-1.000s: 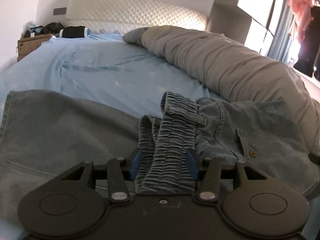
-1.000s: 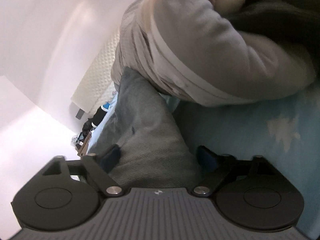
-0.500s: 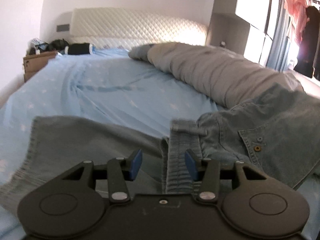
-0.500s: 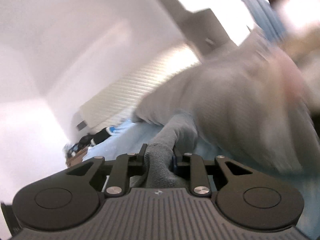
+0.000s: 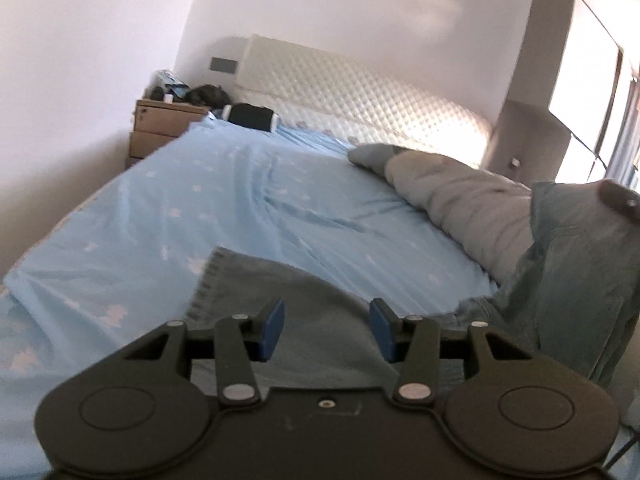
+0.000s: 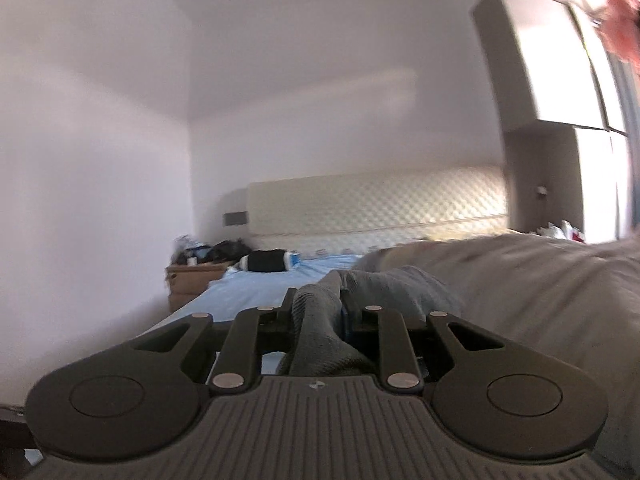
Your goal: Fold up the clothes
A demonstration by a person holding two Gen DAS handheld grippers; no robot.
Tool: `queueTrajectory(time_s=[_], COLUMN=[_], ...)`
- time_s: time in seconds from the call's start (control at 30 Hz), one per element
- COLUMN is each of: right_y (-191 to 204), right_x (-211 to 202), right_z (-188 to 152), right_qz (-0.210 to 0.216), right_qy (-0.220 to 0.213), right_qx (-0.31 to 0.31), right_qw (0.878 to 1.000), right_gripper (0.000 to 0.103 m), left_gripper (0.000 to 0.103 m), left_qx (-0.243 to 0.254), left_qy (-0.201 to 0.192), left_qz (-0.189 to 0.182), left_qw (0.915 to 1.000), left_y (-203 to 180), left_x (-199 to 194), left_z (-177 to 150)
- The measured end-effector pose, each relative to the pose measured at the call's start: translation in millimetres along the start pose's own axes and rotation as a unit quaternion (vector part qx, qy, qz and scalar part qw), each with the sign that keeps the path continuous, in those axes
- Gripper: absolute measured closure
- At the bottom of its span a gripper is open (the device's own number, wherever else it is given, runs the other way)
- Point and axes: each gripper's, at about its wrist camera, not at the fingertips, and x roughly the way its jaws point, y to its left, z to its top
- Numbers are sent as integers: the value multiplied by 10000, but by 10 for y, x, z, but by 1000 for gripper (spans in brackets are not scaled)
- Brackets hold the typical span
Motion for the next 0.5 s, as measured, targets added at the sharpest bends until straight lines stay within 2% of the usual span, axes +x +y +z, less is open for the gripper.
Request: queueTrajectory(time_s=[0.1,0.23,0.37,0.47,0.5], right_y=[199,513,798,925,950], right_x=[135,293,441,495,488], right_z=[-79,-282,-560,-743,-772], right_qz=[204,533,826,1119,1172], right_qy=[65,253,573,762,783], right_qx=[-273,-591,-946,-1154,-1198], right_qw=[9994,9965,9904,9840,9827], right_gripper=[82,84,85,89,90], left_gripper=[59,59,59,59,59], left_qx=[-122,-594,-1300,-1613,-1705], left_qy=[-92,-193,-205,-119,-108], left_qz=[71,78,-138,-186,-304], left_qw=[9999,9980,9912,9866,9848], left_y=[163,487,855,1002,1031], left_x=[-17,-53,-37,-2,10], left_z=[65,123,127,96,90])
